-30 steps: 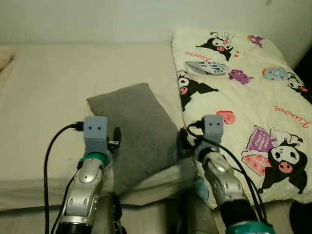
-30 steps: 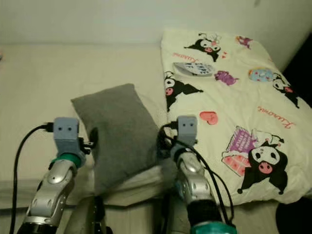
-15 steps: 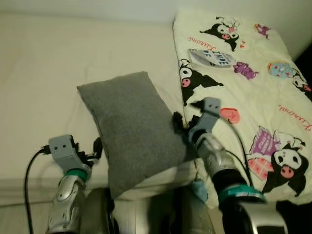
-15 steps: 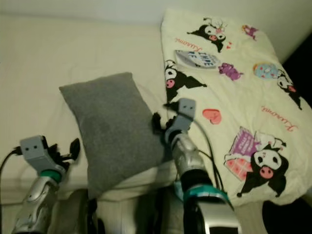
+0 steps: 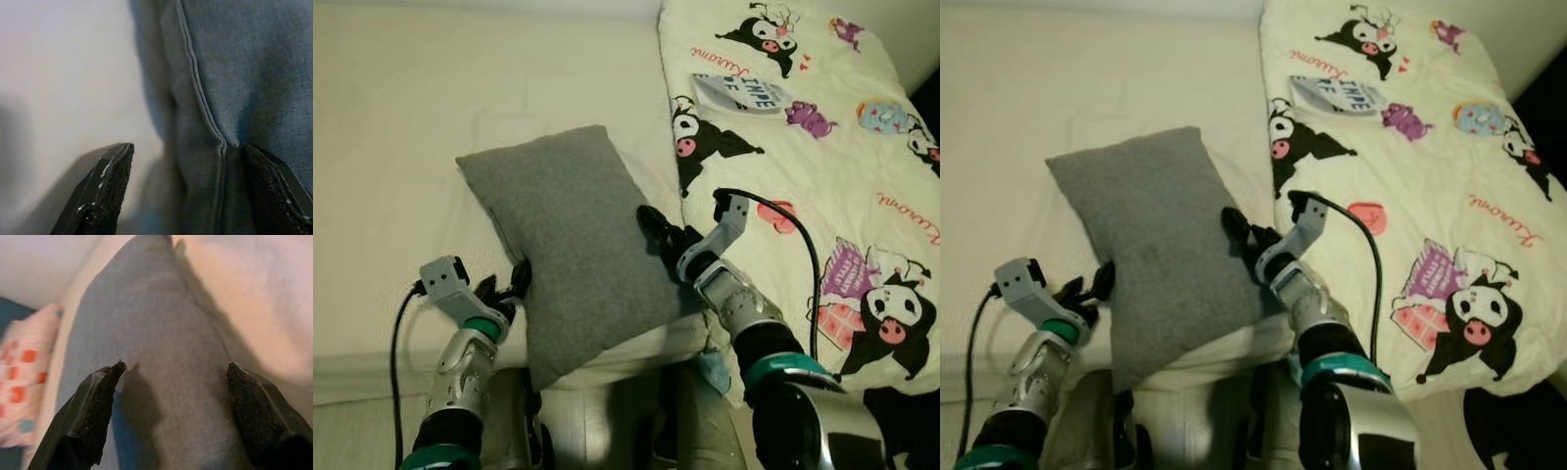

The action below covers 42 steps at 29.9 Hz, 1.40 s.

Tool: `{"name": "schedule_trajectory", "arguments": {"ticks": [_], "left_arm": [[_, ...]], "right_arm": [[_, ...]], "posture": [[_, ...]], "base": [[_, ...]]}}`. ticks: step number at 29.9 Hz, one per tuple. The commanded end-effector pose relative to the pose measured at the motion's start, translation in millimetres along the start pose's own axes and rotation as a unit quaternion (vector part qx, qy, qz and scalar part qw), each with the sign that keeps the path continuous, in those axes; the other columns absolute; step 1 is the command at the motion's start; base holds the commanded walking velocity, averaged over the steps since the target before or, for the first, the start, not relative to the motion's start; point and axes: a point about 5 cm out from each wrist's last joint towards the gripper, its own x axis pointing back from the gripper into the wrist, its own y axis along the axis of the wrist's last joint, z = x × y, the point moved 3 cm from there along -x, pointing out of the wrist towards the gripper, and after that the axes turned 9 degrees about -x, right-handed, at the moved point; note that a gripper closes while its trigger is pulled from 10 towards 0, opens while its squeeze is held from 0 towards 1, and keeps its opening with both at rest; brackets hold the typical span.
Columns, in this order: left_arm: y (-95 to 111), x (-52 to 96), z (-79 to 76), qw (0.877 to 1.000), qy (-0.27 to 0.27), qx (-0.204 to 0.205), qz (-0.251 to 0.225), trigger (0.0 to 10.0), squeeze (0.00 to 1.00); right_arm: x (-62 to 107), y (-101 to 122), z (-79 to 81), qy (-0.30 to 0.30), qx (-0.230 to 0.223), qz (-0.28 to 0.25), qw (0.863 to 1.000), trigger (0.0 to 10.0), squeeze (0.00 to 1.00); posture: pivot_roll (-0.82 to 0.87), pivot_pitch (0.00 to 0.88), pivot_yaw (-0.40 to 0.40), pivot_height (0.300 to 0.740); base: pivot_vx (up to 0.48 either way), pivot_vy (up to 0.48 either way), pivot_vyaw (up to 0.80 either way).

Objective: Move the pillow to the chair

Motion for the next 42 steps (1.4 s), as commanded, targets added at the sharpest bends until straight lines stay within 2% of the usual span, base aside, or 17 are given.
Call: {"name": "schedule_trajectory", "arguments": {"ticks": [1, 5, 7, 9, 10, 11, 12, 13, 14, 18, 19, 20, 21, 22, 23, 32, 42], "left_arm": [[-14.6, 0.7, -9.4, 0.999, -0.026, 0.028, 0.016, 10.0, 0.88], [-19.6, -0.8, -15.5, 0.998, -0.050, 0.003, 0.030, 10.0, 0.87], [-20.7, -1.4, -19.0, 0.997, -0.066, 0.004, 0.036, 10.0, 0.73], [-21.5, -3.1, -25.6, 0.994, -0.096, 0.000, 0.047, 10.0, 0.32], [-21.5, -3.1, -25.6, 0.994, -0.096, 0.000, 0.047, 10.0, 0.32], [-22.3, -4.9, -33.2, 0.991, -0.122, -0.014, 0.059, 10.0, 0.00], [-22.3, -4.9, -33.2, 0.991, -0.122, -0.014, 0.059, 10.0, 0.00], [-23.1, -5.5, -36.2, 0.989, -0.132, -0.023, 0.063, 10.0, 0.00], [-27.5, -5.0, -37.3, 0.986, -0.135, -0.050, 0.078, 10.0, 0.00], [-30.6, -4.6, -37.6, 0.984, -0.136, -0.070, 0.089, 10.0, 0.00], [-34.7, -2.5, -34.9, 0.981, -0.137, -0.093, 0.101, 10.0, 0.00], [-35.3, -0.6, -30.5, 0.980, -0.133, -0.109, 0.103, 9.3, 0.00], [-32.2, 0.0, -26.7, 0.980, -0.130, -0.116, 0.094, 1.6, 0.00], [-32.2, 0.0, -26.7, 0.980, -0.130, -0.116, 0.094, 1.6, 0.00], [-29.7, 0.4, -24.3, 0.980, -0.129, -0.121, 0.089, 0.0, 0.00], [-31.4, 4.3, -18.0, 0.966, -0.127, -0.197, 0.105, 0.0, 0.00], [-8.7, -9.3, -20.5, 0.993, -0.051, -0.105, 0.023, 0.0, 0.00]], "right_arm": [[7.5, -18.0, -6.5, 0.019, -0.021, 0.034, 0.999, 10.0, 1.00], [11.7, -32.3, -3.5, 0.052, -0.001, 0.080, 0.995, 10.0, 1.00], [13.0, -37.0, -0.6, 0.069, -0.002, 0.096, 0.993, 10.0, 1.00], [15.2, -46.8, 5.2, 0.098, 0.003, 0.130, 0.987, 10.0, 1.00], [15.2, -46.8, 5.2, 0.098, 0.003, 0.130, 0.987, 10.0, 1.00], [17.4, -62.2, 9.4, 0.118, 0.041, 0.176, 0.976, 10.0, 0.49], [17.4, -62.2, 9.4, 0.118, 0.041, 0.176, 0.976, 10.0, 0.49], [18.1, -68.5, 9.8, 0.121, 0.067, 0.191, 0.972, 10.0, 0.03], [17.6, -73.3, 10.5, 0.121, 0.084, 0.195, 0.970, 10.0, 0.00], [16.9, -75.9, 11.1, 0.121, 0.094, 0.196, 0.969, 10.0, 0.00], [14.6, -75.6, 13.0, 0.118, 0.081, 0.183, 0.973, 6.4, 0.00], [12.8, -75.8, 15.8, 0.121, 0.067, 0.172, 0.975, 0.0, 0.00], [12.3, -76.4, 18.0, 0.125, 0.058, 0.166, 0.976, 0.0, 0.00], [12.3, -76.4, 18.0, 0.125, 0.058, 0.166, 0.976, 0.0, 0.00], [12.0, -77.5, 19.3, 0.127, 0.056, 0.162, 0.977, 0.0, 0.00], [14.1, -81.3, 24.7, 0.136, 0.067, 0.171, 0.974, 0.0, 0.00], [30.9, -95.9, 9.7, 0.130, 0.122, 0.211, 0.961, 0.0, 0.00]], "posture": [[-0.01, 0.248, -0.049, 0.591], [-0.01, 0.245, -0.046, 0.591], [-0.02, 0.240, -0.043, 0.591], [-0.01, 0.233, -0.042, 0.591], [-0.01, 0.233, -0.042, 0.591], [0.00, 0.231, -0.041, 0.591], [0.00, 0.231, -0.041, 0.591], [0.00, 0.231, -0.041, 0.591], [0.01, 0.221, -0.041, 0.591], [0.02, 0.221, -0.042, 0.591], [0.04, 0.213, -0.036, 0.591], [0.05, 0.181, -0.030, 0.591], [0.07, 0.162, -0.025, 0.591], [0.07, 0.162, -0.025, 0.591], [0.08, 0.150, -0.021, 0.591], [0.07, 0.066, 0.003, 0.591], [0.07, 0.025, 0.003, 0.591]], "base": [[0.000, 0.000, 0.00], [0.000, 0.000, 0.00], [0.000, 0.000, 0.00], [0.000, 0.000, 0.00], [0.000, 0.000, 0.00], [0.000, 0.000, 0.00], [0.000, 0.000, 0.00], [0.000, 0.000, 0.00], [0.000, 0.000, 0.00], [0.000, 0.000, 0.00], [0.000, 0.000, 0.00], [0.000, 0.000, 0.00], [0.000, 0.000, 0.00], [0.000, 0.000, 0.00], [0.000, 0.000, 0.00], [0.000, 0.000, 0.00], [0.000, 0.000, 0.00]]}}
